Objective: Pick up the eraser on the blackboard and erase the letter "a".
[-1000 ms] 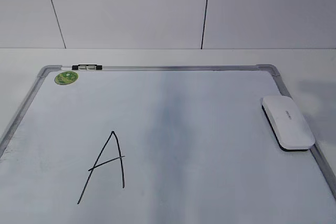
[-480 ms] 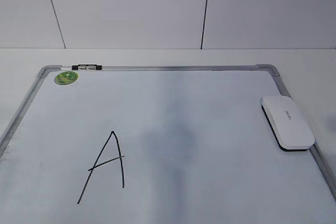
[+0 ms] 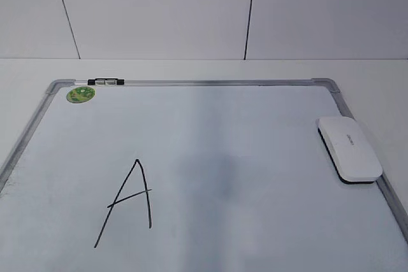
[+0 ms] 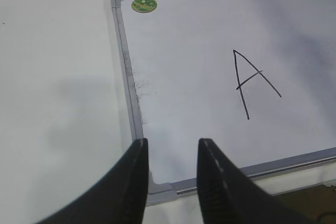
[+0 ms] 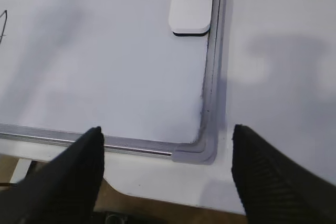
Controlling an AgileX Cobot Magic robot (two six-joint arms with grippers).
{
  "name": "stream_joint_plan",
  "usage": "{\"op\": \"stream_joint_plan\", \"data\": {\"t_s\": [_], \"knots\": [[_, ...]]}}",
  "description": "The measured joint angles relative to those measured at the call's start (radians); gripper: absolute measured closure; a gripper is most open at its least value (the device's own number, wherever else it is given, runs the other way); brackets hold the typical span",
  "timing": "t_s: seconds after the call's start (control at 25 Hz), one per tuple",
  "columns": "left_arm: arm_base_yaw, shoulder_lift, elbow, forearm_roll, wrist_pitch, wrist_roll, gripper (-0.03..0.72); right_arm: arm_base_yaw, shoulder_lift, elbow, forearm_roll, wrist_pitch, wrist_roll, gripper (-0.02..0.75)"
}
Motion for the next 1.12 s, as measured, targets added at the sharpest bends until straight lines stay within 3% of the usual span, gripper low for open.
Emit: {"op": "stream_joint_plan", "data": {"t_s": [0.28, 0.56, 1.12], "knots": [[0.000, -0.103, 0.086, 0.000, -0.028, 0.000, 0.451, 0.000, -0.011, 0.027, -0.051, -0.009, -0.017, 0.158], [0.000, -0.103, 0.206, 0.004, -0.141, 0.002, 0.451, 0.000, -0.011, 0.070, -0.138, -0.129, -0.023, 0.158], [0.000, -0.103, 0.214, 0.024, -0.168, 0.004, 0.452, 0.000, -0.011, 0.095, -0.123, -0.130, -0.023, 0.158]]}}
